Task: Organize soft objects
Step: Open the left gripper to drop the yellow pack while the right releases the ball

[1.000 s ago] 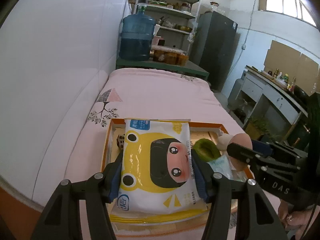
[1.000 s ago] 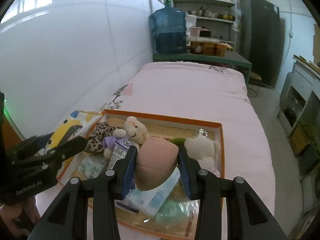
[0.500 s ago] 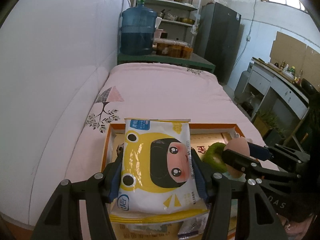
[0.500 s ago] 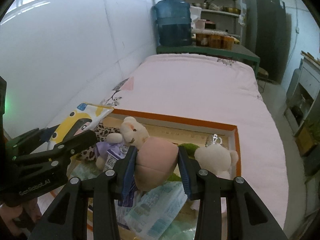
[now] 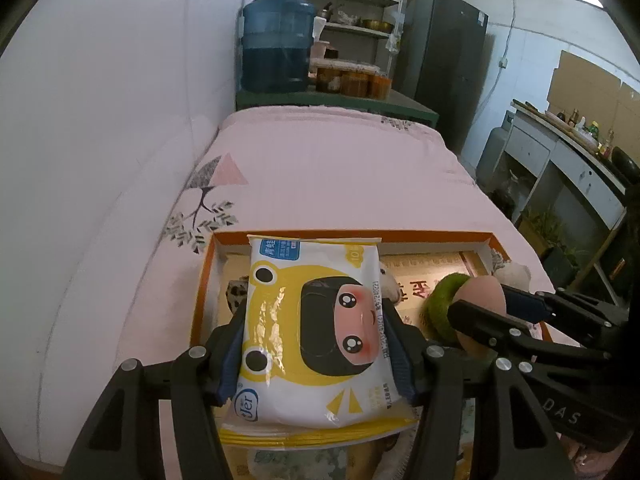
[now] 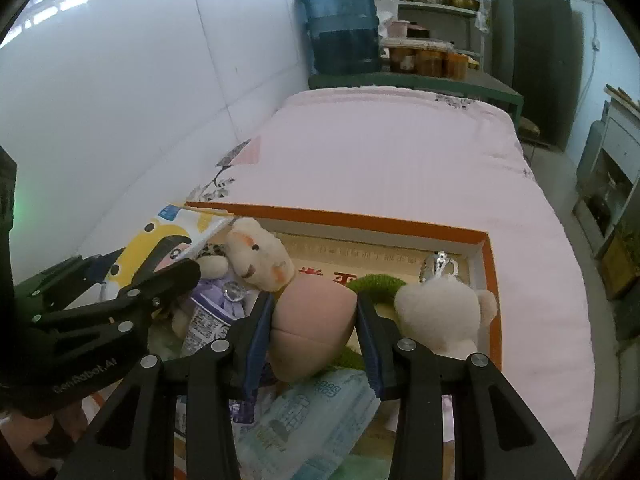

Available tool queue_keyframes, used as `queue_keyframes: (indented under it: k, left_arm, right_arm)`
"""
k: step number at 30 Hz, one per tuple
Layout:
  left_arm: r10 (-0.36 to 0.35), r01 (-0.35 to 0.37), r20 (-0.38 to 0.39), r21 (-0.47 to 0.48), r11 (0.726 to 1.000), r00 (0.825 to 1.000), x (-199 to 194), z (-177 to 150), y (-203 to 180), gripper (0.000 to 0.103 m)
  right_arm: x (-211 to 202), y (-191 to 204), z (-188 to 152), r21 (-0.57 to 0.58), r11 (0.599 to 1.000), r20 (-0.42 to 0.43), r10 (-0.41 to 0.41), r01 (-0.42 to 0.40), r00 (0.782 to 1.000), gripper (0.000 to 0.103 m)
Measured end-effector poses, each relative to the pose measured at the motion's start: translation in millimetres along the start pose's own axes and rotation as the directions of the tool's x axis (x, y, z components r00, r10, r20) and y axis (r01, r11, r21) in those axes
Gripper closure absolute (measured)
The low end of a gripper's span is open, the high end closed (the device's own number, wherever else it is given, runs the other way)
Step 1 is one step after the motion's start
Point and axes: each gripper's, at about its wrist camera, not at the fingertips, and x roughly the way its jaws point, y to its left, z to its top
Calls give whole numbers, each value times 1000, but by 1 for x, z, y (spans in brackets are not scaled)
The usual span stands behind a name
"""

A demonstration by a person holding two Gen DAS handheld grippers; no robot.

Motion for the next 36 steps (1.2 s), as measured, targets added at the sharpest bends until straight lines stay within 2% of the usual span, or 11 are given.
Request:
queue_keyframes:
  k: [15,23,27,36]
  left_arm:
    - [-4,4,-9,-14,1000,1000,12,-4,4,40]
    - [0,0,17,-9,1000,1000,6,-7,4,36]
    - [-3,3,42,-10,1000,999,-2,-5,4,31]
    - [1,-2,72,4,1000,997,-16,-2,-1,30]
  right_arm:
    - [14,-2,-3,4,1000,-22,7,-7,1000,59]
    - [15,-2,-8,-4,1000,-26,-6,6,1000,53]
    - [13,-2,-9,5,1000,-22,-6,6,1000,50]
    - [-1,-2,-12,15,1000,0,-12,12,1000,48]
